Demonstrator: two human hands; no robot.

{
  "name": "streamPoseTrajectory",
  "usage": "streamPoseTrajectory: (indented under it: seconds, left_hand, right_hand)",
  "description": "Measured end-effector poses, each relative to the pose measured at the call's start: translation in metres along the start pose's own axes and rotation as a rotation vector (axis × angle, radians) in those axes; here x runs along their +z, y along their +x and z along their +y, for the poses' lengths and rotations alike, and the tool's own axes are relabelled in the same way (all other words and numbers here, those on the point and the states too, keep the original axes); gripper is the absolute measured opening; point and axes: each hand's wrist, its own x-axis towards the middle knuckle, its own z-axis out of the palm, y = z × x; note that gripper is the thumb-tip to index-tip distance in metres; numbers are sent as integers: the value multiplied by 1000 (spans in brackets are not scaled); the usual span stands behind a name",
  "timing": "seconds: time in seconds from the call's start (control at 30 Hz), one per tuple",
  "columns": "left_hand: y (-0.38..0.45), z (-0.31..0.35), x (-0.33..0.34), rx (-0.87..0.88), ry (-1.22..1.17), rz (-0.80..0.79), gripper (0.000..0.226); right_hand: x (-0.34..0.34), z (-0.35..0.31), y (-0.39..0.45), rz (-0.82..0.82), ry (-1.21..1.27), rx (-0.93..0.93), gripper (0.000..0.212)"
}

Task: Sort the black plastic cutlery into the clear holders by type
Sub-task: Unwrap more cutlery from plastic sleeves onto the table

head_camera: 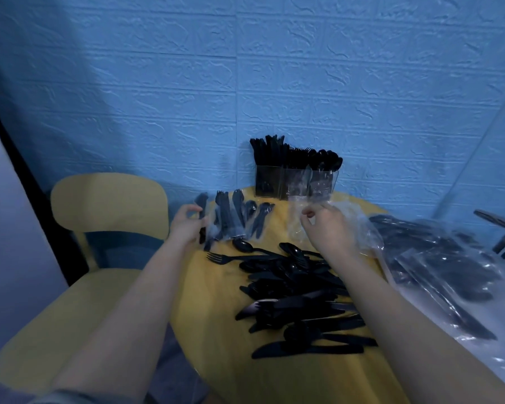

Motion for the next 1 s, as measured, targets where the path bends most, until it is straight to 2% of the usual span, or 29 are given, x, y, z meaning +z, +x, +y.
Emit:
streamPoseTrajectory:
  seconds: [0.13, 0.27, 0.33, 0.5, 0.6, 0.67, 0.77, 0.83, 0.9, 1.0]
  left_hand:
    - [-28, 13, 9, 6, -157, -73, 20]
    - [-67, 32, 25, 90, -325, -163, 20]
    - [-90, 41, 35, 134, -364, -194, 22]
    - [-128, 48, 40, 253, -319, -190, 19]
    - [-136, 45, 32, 484, -39, -40, 19]
    - [-142, 47, 24, 654, 173, 28, 27]
    - [-148, 52, 15, 940, 521, -31, 40]
    - [-154, 56, 11, 1013, 672, -115, 46]
    - [-160, 61, 8, 1028, 723, -155, 49]
    - [-171, 68, 7, 1070, 788, -188, 27]
  right_hand:
    - [-5, -15, -18, -71, 162, -24, 20]
    - [-19, -49, -40, -282, 444, -1, 31]
    - [-21, -62, -50, -336, 584, 38, 36]
    - [-33, -62, -64, -165, 725, 105, 17]
    - [-47, -53, -72, -140, 707, 88, 16]
    - [-57, -47, -78, -143, 655, 48, 17]
    - [-72, -43, -89, -171, 587, -18, 16]
    - [-80, -41, -97, -173, 557, -49, 15]
    - [-87, -40, -103, -158, 508, -71, 13]
    - [-94, -38, -110, -117, 473, -66, 10]
